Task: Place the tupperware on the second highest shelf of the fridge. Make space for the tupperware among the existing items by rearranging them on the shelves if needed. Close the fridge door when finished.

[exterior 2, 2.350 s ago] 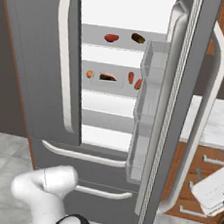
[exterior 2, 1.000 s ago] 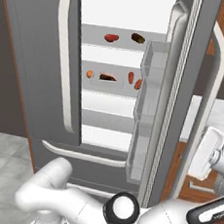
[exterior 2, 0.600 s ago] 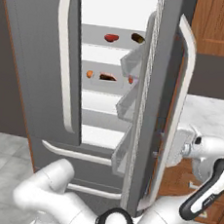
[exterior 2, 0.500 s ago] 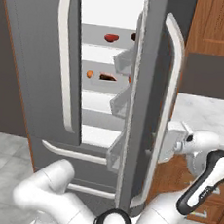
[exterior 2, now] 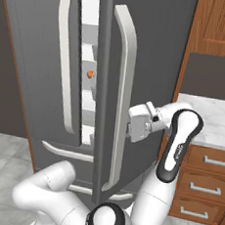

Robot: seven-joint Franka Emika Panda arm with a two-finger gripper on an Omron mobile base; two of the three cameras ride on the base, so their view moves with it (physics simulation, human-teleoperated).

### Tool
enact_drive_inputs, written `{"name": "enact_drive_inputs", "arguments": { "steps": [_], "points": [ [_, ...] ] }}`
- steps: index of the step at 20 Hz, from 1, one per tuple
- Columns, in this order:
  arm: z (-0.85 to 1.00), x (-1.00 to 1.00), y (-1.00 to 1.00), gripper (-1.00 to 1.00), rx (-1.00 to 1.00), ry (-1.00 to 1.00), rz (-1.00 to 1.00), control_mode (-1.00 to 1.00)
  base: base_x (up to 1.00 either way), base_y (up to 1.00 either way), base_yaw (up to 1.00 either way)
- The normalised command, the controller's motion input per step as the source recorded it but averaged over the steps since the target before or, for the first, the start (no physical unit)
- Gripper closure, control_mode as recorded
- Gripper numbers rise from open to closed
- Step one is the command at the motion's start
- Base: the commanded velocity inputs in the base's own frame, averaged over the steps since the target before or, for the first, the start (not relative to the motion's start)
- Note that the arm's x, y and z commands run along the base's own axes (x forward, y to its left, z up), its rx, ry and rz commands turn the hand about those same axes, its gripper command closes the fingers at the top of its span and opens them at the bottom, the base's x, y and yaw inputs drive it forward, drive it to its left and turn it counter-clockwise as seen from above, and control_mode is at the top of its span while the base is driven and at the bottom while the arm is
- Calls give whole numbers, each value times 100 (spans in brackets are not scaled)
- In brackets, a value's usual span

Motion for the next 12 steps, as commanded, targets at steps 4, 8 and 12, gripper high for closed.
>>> {"name": "enact_drive_inputs", "arguments": {
  "steps": [4,8,12],
  "points": [
    [0,56,39,-100,-3,-21,-53,-100,0,0,0],
    [0,64,30,-100,-5,-13,-70,-100,0,0,0],
    [0,92,38,-100,-2,-13,-56,-100,0,0,0]
  ]
}}
